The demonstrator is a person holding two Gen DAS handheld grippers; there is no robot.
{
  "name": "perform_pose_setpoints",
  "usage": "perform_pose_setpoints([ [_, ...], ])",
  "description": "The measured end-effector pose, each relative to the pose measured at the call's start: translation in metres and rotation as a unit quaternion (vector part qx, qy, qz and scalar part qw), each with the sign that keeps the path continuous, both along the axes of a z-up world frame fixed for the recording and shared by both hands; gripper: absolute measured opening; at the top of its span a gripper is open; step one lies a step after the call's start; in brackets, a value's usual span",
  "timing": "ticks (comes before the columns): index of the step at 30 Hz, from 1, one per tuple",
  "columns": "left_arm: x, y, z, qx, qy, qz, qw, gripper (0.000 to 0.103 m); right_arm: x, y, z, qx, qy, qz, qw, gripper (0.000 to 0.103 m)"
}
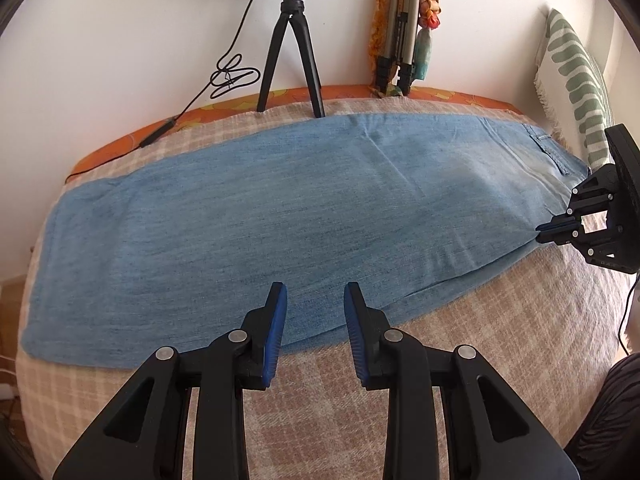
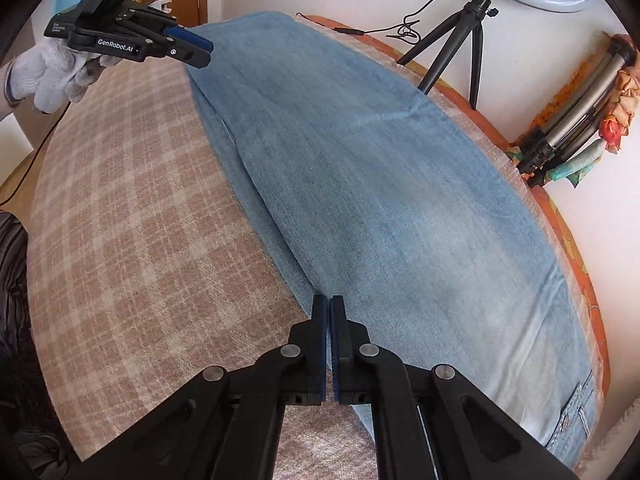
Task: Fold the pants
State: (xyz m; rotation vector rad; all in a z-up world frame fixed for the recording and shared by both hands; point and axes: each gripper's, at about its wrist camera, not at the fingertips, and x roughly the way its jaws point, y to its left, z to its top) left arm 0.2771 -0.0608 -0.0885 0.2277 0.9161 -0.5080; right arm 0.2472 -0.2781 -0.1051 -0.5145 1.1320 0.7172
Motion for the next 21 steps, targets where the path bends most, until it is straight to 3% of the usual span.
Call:
perform_pose_setpoints([
  [3,0.005,-0.006,0.003,-0.008,-0.002,-0.004,1.0,0.028,0.0,-0.009,0.01,0.012,0.002,0.004,1.0,0.0],
  [8,0.011,-0.039,-0.006,-0.01,0.006,-0.036,0.9993,0.028,0.001,-0.003,-0.012,-0.002,0.05,0.008,0.999,0.003],
  [10,0.008,-0.054,-0.011,-0.006,0.006,-0.055,0.9984,0.028,-0.001,-0.002,-0.011,0.006,0.055,0.015,0.998,0.017],
  [11,0.007,-0.06,-0.014,-0.001,0.007,-0.064,0.998,0.028,-0.001,-0.005,-0.008,0.014,0.048,0.009,0.999,0.031],
  [15,0.006,-0.073,-0.03,0.02,0.013,-0.074,0.9969,0.028,0.01,-0.027,0.011,0.081,0.034,-0.06,0.994,0.033],
  [17,0.006,-0.076,-0.039,0.033,0.019,-0.074,0.9965,0.028,0.016,-0.033,0.011,0.083,0.025,-0.088,0.992,0.033],
  [21,0.005,-0.071,-0.039,0.018,0.017,-0.065,0.9975,0.028,0.024,-0.034,0.001,0.087,0.031,-0.124,0.988,0.033],
])
